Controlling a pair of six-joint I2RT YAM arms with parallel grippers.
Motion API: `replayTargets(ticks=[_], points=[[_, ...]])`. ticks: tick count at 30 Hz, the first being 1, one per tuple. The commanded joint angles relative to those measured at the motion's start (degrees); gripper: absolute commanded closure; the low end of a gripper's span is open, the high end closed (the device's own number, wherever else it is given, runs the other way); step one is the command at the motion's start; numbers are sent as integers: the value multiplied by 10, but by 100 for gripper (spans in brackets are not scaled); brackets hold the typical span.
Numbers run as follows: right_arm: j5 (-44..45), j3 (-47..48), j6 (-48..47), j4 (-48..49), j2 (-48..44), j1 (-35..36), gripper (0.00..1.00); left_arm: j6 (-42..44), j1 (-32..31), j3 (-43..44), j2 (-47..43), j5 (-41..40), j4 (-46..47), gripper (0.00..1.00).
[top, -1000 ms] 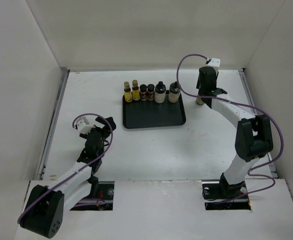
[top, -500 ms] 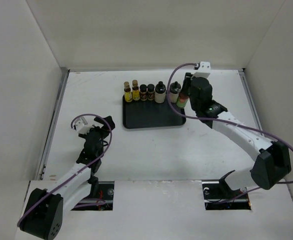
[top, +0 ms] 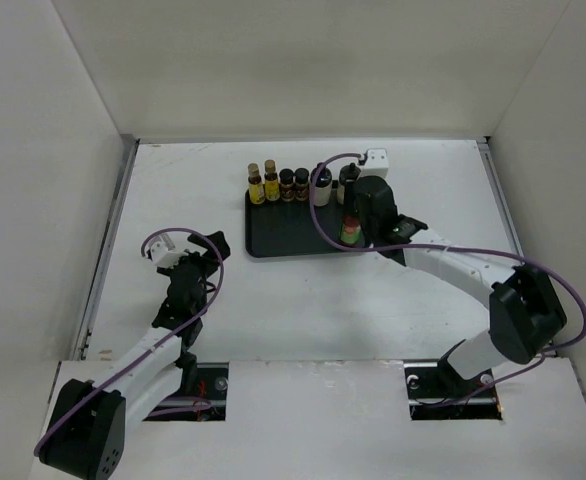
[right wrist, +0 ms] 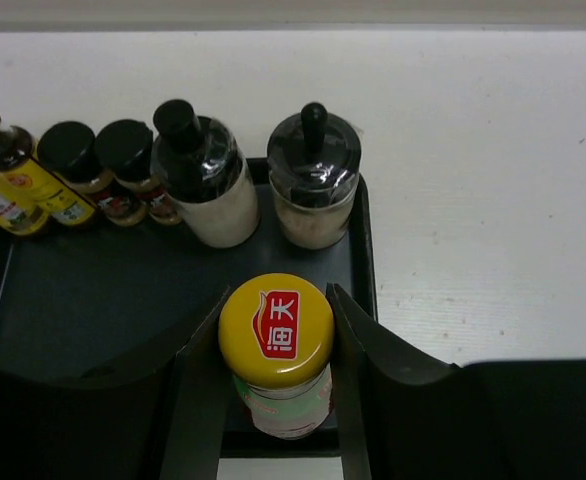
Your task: Organize the condiment bottles
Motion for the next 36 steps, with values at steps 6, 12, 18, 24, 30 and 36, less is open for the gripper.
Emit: replayTargets(ticks=[6, 12, 18, 24, 30, 36], points=[[41, -21, 2, 99, 7, 12, 70, 1, 0, 5, 14, 9, 24, 0], [45, -50, -3, 128, 1, 20, 57, 1, -3, 7, 15, -10, 14, 0], [52, -69, 0, 135, -15, 25, 21, 0, -10, 14, 28, -18, 11, 0], [68, -75, 4, 128, -69, 25, 0, 0, -11, 33, 27, -33, -33, 0], [111, -145, 31, 171, -208, 26, 0, 0, -8, 37, 11, -46, -56, 0], [139, -282, 140, 195, -315, -35, 0, 2, -26, 58, 36, -54, -70, 0]])
